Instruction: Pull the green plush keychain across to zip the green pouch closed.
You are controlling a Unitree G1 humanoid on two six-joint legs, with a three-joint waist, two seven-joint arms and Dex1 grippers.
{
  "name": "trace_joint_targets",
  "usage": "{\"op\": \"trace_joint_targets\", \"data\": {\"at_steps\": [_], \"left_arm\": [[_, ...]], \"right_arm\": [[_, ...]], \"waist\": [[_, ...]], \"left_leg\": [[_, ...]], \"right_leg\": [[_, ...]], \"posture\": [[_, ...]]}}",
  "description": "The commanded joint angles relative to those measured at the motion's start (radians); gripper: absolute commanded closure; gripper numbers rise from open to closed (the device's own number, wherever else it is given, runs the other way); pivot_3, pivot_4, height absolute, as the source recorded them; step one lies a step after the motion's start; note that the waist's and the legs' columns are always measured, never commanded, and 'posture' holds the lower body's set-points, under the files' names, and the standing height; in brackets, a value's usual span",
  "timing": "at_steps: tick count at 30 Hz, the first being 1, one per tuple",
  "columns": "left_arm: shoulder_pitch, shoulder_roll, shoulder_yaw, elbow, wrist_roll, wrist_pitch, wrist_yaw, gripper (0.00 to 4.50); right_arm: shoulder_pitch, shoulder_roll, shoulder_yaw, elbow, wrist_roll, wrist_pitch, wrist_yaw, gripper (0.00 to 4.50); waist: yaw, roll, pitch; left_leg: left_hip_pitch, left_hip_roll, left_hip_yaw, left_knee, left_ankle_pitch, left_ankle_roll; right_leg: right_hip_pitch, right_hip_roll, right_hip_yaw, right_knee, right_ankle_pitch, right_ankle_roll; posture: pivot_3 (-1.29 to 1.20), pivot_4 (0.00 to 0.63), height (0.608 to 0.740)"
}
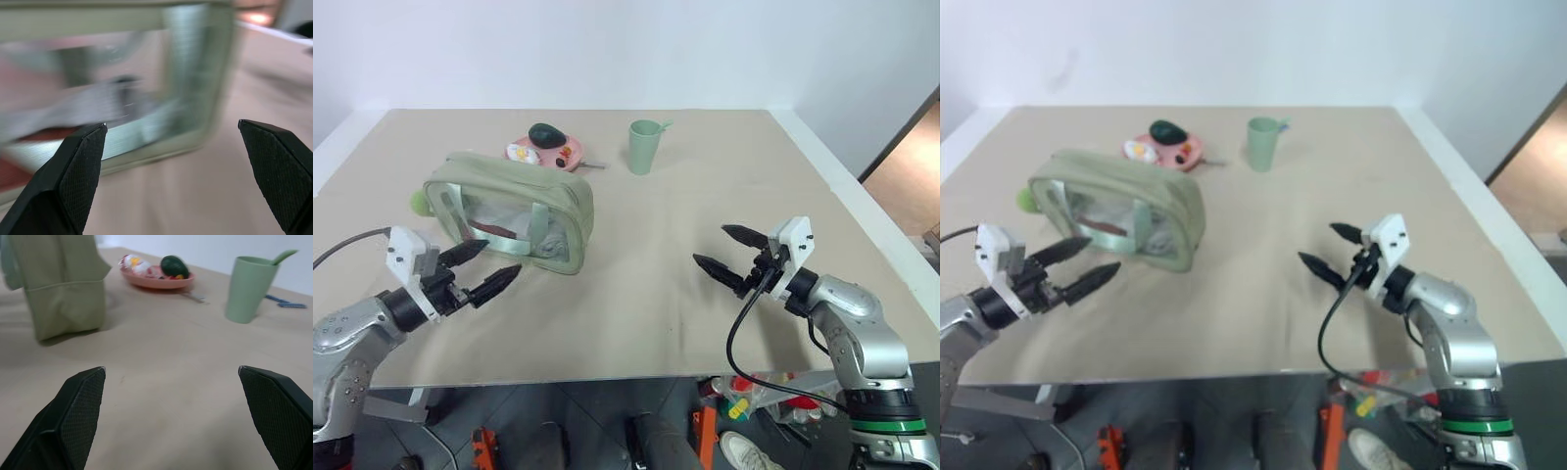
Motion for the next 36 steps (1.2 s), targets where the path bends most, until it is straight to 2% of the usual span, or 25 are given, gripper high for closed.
{"op": "trace_joint_targets", "data": {"at_steps": [1,4,7,13,17,20,30,36], "left_arm": [[-0.005,0.068,0.016,-0.079,-0.09,0.059,-0.068,0.05],[-0.024,0.093,0.002,-0.074,-0.108,0.081,-0.084,0.05],[-0.033,0.094,-0.005,-0.069,-0.108,0.086,-0.08,0.05],[-0.048,0.083,-0.016,-0.067,-0.093,0.084,-0.051,0.05],[-0.05,0.07,-0.015,-0.075,-0.083,0.079,-0.009,0.05],[-0.052,0.059,-0.007,-0.078,-0.087,0.079,0.02,0.0],[-0.025,0.037,-0.008,-0.095,-0.077,0.07,0.063,0.0],[-0.027,0.031,-0.014,-0.075,-0.069,0.063,0.059,0.0]], "right_arm": [[-0.129,-0.004,0.056,-0.164,0.085,0.132,0.002,0.0],[-0.283,0.087,0.174,-0.176,0.055,0.24,-0.085,0.0],[-0.4,0.206,0.239,-0.128,0.036,0.306,-0.168,0.0],[-0.53,0.359,0.344,0.056,-0.079,0.262,-0.226,0.0],[-0.586,0.423,0.369,0.182,-0.139,0.213,-0.235,0.0],[-0.591,0.439,0.386,0.201,-0.157,0.206,-0.209,0.74],[-0.58,0.488,0.403,0.184,-0.174,0.202,-0.165,4.31],[-0.567,0.477,0.392,0.136,-0.188,0.156,-0.141,4.42]], "waist": [[-0.004,0.001,0.0],[-0.01,0.0,0.0],[-0.012,0.0,0.0],[-0.007,0.0,0.0],[-0.007,0.0,0.0],[-0.006,0.0,0.0],[-0.006,0.0,0.0],[-0.006,0.0,0.0]], "left_leg": [[0.0,0.0,0.0,0.0,0.0,0.0],[0.002,0.001,0.0,0.0,0.0,0.0],[0.002,0.003,-0.003,0.0,0.0,0.0],[-0.002,0.004,-0.004,0.0,-0.001,-0.001],[-0.005,0.004,-0.003,0.0,-0.001,-0.001],[-0.006,0.004,-0.005,0.0,-0.002,-0.001],[-0.005,0.006,-0.005,0.0,-0.002,-0.001],[-0.005,0.005,-0.005,0.0,-0.002,-0.001]], "right_leg": [[0.0,0.0,0.0,0.0,0.0,0.0],[0.0,0.002,-0.001,0.001,0.001,-0.001],[-0.001,0.005,-0.001,0.002,0.002,-0.004],[-0.002,0.005,-0.003,0.002,-0.002,-0.005],[-0.004,0.004,-0.003,0.002,-0.001,-0.002],[-0.004,0.004,-0.004,0.002,-0.001,-0.001],[-0.004,0.005,-0.005,0.003,0.0,-0.003],[-0.004,0.005,-0.005,0.003,0.0,-0.003]], "posture": [[0.0,0.15,0.74],[0.0,0.15,0.74],[0.0,0.15,0.74],[0.0,0.15,0.74],[0.0,0.15,0.74],[0.0,0.15,0.74],[0.0,0.15,0.74],[0.0,0.15,0.74]]}}
